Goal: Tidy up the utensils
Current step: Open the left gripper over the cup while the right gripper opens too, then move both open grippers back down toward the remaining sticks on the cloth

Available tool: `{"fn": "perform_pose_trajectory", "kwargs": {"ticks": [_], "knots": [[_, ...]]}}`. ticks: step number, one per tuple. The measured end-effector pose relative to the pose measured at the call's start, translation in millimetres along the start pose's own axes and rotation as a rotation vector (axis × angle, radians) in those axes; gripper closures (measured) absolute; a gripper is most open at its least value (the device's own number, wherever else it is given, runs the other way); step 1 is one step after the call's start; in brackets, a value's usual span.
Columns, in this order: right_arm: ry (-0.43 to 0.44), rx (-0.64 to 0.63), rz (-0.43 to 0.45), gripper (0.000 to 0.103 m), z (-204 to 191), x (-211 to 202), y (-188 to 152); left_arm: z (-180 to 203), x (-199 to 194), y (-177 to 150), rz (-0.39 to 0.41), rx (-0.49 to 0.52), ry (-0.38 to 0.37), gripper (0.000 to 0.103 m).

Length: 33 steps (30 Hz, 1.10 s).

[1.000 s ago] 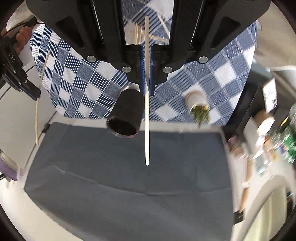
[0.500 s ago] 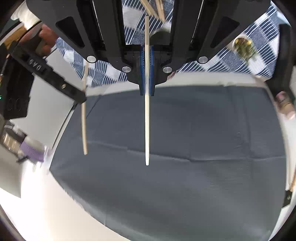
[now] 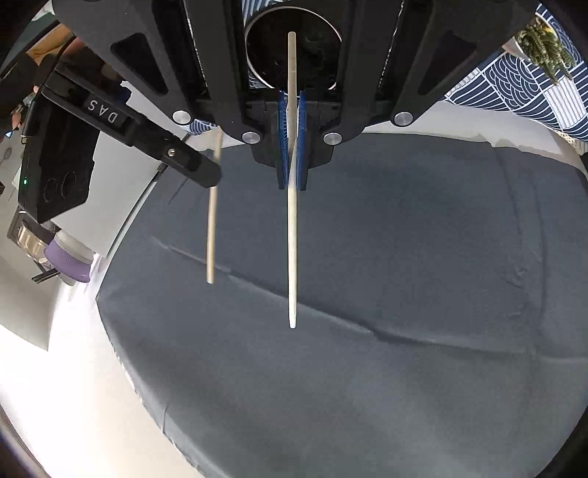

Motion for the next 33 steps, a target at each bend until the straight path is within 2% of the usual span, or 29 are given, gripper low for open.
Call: {"fn": "perform_pose_trajectory", "kwargs": {"ticks": [5,10,13,15,17,19,23,26,30,33], "knots": [[-0.033,-0.004,-0.033,0.098,2,15,-19,-9,8,-18,0.005,-0.029,-0.031,0.098],[-0.073,0.021,-0.079,0.094,11,19,-34,-14,7,-34,-0.005,-0.043,-0.018,0.097],[-0.086,0.012,-0.081,0.093,17,8,-34,-12,-5,-34,0.025,-0.071,-0.002,0.082],[-0.094,0.013,-0.074,0.091,16,-2,-32,-7,-18,-30,0.047,-0.073,0.017,0.067],[-0.104,0.009,-0.062,0.081,17,-14,-31,1,-32,-26,0.067,-0.068,0.031,0.058],[-0.112,0.008,-0.047,0.065,18,-28,-29,10,-45,-24,0.082,-0.063,0.047,0.047],[-0.107,0.012,-0.042,0.051,16,-50,-28,18,-75,-25,0.102,-0.071,0.082,0.027],[-0.11,0.001,-0.053,0.048,14,-62,-30,24,-92,-29,0.106,-0.104,0.101,0.017],[-0.131,0.002,-0.068,0.037,14,-75,-36,22,-112,-39,0.086,-0.161,0.134,0.009],[-0.145,-0.003,-0.082,0.029,16,-82,-42,22,-127,-49,0.084,-0.208,0.164,0.008]]}}
Point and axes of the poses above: each gripper's, at about its wrist camera, not at the fingertips, and x roughly the way its jaws point, z to its right, y to its top, the point moved 4 cm from there along x, roughly the way its jaws point, and after that the axes turned 15 degrees about -y, right-handed, at the moved point
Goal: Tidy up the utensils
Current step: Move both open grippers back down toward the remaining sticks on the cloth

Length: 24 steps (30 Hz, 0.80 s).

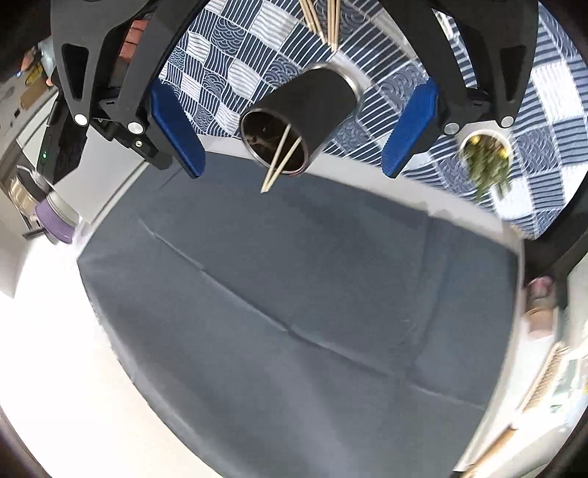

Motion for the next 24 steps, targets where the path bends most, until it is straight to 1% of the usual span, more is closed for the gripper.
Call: {"fn": "perform_pose_trajectory", "kwargs": {"ticks": [1,3,5,7,16,22,24], "knots": [[-0.007,0.001,-0.006,0.022,0,-2,-2,-1,-4,-2,-0.002,-0.006,0.009,0.007],[-0.005,0.007,-0.022,0.017,0,-5,-6,-3,-15,-10,-0.015,-0.012,0.056,0.006],[0.019,0.01,-0.058,0.017,0,-6,-12,-6,-20,-18,-0.055,-0.012,0.117,0.006],[0.028,0.001,-0.083,0.016,-1,-8,-18,-11,-28,-27,-0.08,-0.014,0.16,0.006],[0.03,-0.07,-0.133,0.015,-13,-18,-49,-40,-62,-75,-0.156,-0.098,0.275,0.006],[0.024,-0.125,-0.181,0.015,-18,-17,-77,-54,-76,-105,-0.231,-0.104,0.368,0.006],[0.031,-0.151,-0.196,0.015,-20,-16,-86,-58,-78,-114,-0.253,-0.107,0.387,0.006]]}}
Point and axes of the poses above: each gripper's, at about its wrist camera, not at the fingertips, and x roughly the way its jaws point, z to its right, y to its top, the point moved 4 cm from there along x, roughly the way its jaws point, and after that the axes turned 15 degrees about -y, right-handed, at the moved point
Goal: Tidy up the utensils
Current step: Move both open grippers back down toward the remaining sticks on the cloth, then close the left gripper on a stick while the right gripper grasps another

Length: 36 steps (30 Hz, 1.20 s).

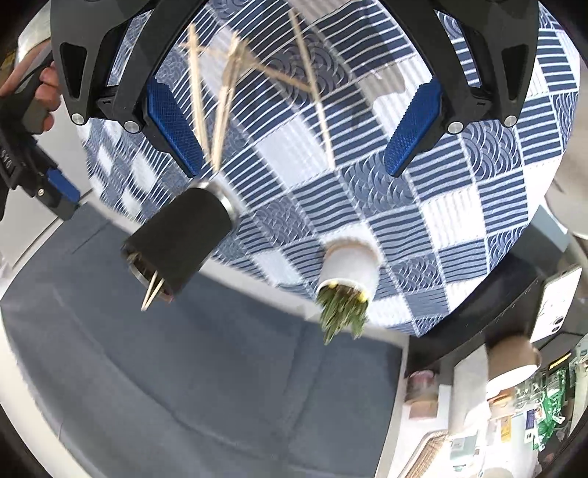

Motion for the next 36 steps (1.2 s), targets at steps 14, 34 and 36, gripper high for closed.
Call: {"fn": "perform_pose_trajectory", "kwargs": {"ticks": [14,34,36], "knots": [[0.003,-0.313,-0.17,0.015,-32,31,-97,-31,21,-69,-0.17,-0.033,0.111,0.006],[0.146,-0.732,-0.346,0.037,-61,53,-175,-39,56,-95,-0.363,0.05,0.206,0.006],[0.161,-0.777,-0.35,0.042,-63,54,-179,-38,60,-95,-0.376,0.057,0.216,0.006]]}}
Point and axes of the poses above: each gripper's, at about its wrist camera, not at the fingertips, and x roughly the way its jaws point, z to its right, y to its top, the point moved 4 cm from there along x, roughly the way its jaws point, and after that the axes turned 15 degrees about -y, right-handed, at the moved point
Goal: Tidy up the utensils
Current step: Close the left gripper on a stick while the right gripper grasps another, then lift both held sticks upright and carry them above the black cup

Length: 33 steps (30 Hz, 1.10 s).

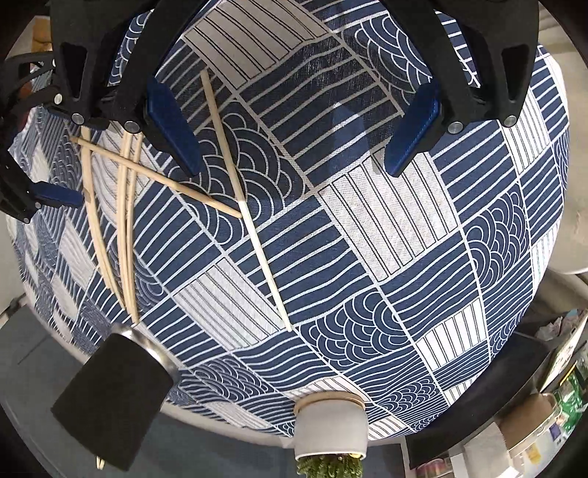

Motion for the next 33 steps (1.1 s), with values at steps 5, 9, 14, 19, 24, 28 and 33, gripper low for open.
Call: {"fn": "perform_pose_trajectory", "kwargs": {"ticks": [5,9,14,19,24,28,33], "knots": [[-0.006,-0.075,-0.019,0.058,-4,9,2,6,13,2,-0.051,0.03,0.03,0.006],[0.006,-0.099,-0.019,0.082,-4,12,5,10,19,7,-0.081,0.061,0.075,0.011],[0.021,-0.096,-0.031,0.098,-6,11,4,15,11,16,-0.077,0.049,0.07,0.057],[0.066,0.019,-0.034,0.098,6,6,-1,8,8,19,-0.103,0.007,0.04,0.092],[0.124,0.178,-0.016,0.098,27,-4,-6,-5,5,14,-0.1,-0.024,0.021,0.098],[0.161,0.292,-0.015,0.098,41,-9,-15,-9,1,7,-0.1,-0.042,0.01,0.098],[0.185,0.398,0.014,0.098,58,-26,-23,-7,-7,-5,-0.086,-0.071,-0.008,0.098]]}}
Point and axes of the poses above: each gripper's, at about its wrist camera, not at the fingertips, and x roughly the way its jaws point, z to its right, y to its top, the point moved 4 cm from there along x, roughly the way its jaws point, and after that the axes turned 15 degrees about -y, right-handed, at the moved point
